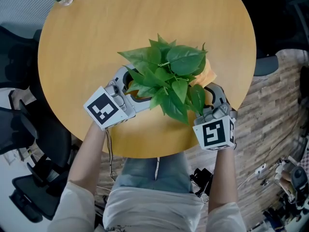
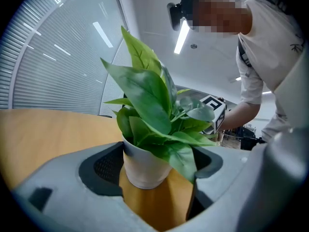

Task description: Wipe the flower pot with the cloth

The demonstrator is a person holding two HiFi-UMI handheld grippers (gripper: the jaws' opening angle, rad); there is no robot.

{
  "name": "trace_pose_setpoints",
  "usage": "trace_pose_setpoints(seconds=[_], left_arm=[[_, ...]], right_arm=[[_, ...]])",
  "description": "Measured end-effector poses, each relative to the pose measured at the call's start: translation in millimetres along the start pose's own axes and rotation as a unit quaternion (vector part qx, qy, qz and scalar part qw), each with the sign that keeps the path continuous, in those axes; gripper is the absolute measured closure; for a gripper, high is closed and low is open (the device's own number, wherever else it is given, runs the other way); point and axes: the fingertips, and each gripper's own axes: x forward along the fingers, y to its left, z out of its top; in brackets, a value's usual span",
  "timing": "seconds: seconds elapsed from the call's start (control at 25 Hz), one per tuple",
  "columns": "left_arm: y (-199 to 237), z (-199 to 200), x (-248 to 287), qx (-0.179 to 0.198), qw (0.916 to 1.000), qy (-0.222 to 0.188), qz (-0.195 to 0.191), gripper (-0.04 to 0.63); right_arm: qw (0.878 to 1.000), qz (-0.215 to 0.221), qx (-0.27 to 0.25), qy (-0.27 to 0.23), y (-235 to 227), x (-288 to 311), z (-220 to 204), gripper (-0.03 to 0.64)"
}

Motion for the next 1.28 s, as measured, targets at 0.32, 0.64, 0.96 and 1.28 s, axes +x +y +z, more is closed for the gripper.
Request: trace_pose_setpoints(seconds=[0.32,0.64,0.96,1.28], left_arm=[[0,2,5,-0.021,0.9967,-0.029,0.073,0.195],[-3,1,9,-0.031,0.9936,-0.028,0.105,0.193],[-1,3,11,-0.042,0.9895,-0.037,0.133,0.190],[-2,6,16,-0.042,0.9827,-0.058,0.171,0.190]], right_arm=[[1.000,-0.018,0.005,0.007,2,6,1,0.563],[1.000,-0.020,0.017,0.008,13,2,-1,0.563],[1.000,-0.004,0.019,0.003,35,-1,2,0.563],[1.000,0.014,0.020,-0.003,55,-2,5,0.563]])
